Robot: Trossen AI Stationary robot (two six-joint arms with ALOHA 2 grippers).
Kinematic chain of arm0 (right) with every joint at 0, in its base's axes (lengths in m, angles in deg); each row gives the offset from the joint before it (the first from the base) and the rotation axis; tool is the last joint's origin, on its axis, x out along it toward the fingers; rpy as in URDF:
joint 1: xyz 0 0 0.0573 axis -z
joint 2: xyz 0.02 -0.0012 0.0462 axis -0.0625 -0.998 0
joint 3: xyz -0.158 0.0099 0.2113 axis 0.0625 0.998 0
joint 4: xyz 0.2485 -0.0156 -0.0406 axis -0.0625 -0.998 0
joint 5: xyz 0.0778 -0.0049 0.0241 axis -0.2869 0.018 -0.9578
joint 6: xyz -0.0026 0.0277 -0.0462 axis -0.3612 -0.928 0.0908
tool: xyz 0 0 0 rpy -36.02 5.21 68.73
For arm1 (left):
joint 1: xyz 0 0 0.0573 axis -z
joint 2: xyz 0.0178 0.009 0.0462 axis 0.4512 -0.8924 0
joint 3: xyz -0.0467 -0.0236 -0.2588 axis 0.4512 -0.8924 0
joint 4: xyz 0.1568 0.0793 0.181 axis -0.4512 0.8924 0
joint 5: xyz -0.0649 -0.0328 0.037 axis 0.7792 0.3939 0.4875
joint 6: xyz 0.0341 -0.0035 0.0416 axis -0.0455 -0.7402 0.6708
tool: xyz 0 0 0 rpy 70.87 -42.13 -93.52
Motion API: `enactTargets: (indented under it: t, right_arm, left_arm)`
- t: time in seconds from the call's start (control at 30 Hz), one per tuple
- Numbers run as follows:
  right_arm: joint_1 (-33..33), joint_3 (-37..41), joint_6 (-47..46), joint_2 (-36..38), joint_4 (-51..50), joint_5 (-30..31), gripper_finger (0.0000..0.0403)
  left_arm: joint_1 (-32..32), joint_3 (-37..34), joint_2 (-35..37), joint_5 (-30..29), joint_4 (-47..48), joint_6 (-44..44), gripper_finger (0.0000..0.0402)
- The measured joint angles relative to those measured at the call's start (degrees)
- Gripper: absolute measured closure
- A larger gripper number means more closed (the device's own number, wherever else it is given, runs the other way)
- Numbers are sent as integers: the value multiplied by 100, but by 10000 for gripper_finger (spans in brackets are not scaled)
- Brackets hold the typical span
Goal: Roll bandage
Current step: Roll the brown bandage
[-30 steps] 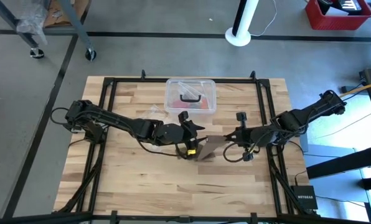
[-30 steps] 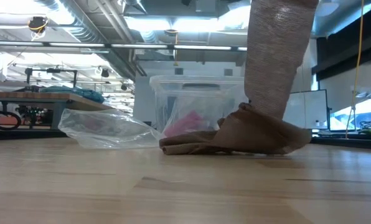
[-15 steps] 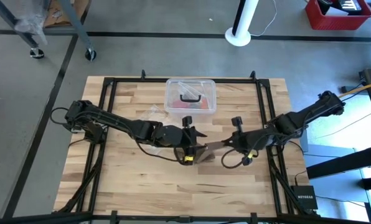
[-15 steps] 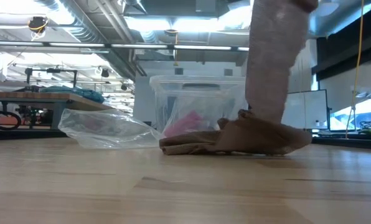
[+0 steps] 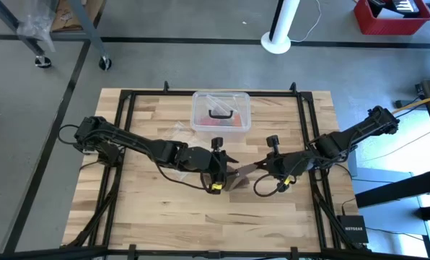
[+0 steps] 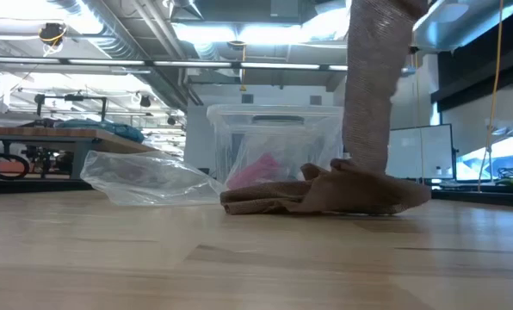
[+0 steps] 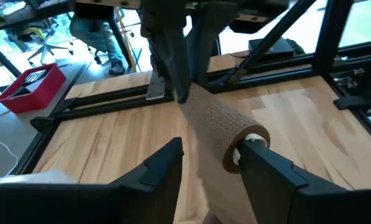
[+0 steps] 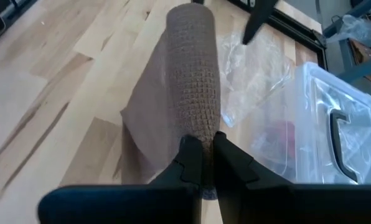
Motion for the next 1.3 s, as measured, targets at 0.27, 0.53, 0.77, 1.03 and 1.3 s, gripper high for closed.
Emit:
enactTargets:
  t: [0.27, 0.53, 0.77, 1.03, 1.3]
  right_arm:
    - [4, 0, -319, -51, -4, 27, 380]
    - [4, 0, -614, -47, -71, 63, 379]
    - [4, 0, -859, -45, -157, 91, 363]
    - [-5, -2, -1640, -51, -374, -2, 342]
    - [0, -24, -1803, 354, -484, -38, 271]
  left_arm:
    - [-15, 0, -95, 30, -60, 3, 270]
    - [-35, 0, -193, -1, -153, -13, 282]
    - [-35, 0, -192, -201, -105, 52, 389]
    - [-88, 7, -201, -886, 33, 14, 400]
    - [-41, 7, -216, -766, -25, -8, 401]
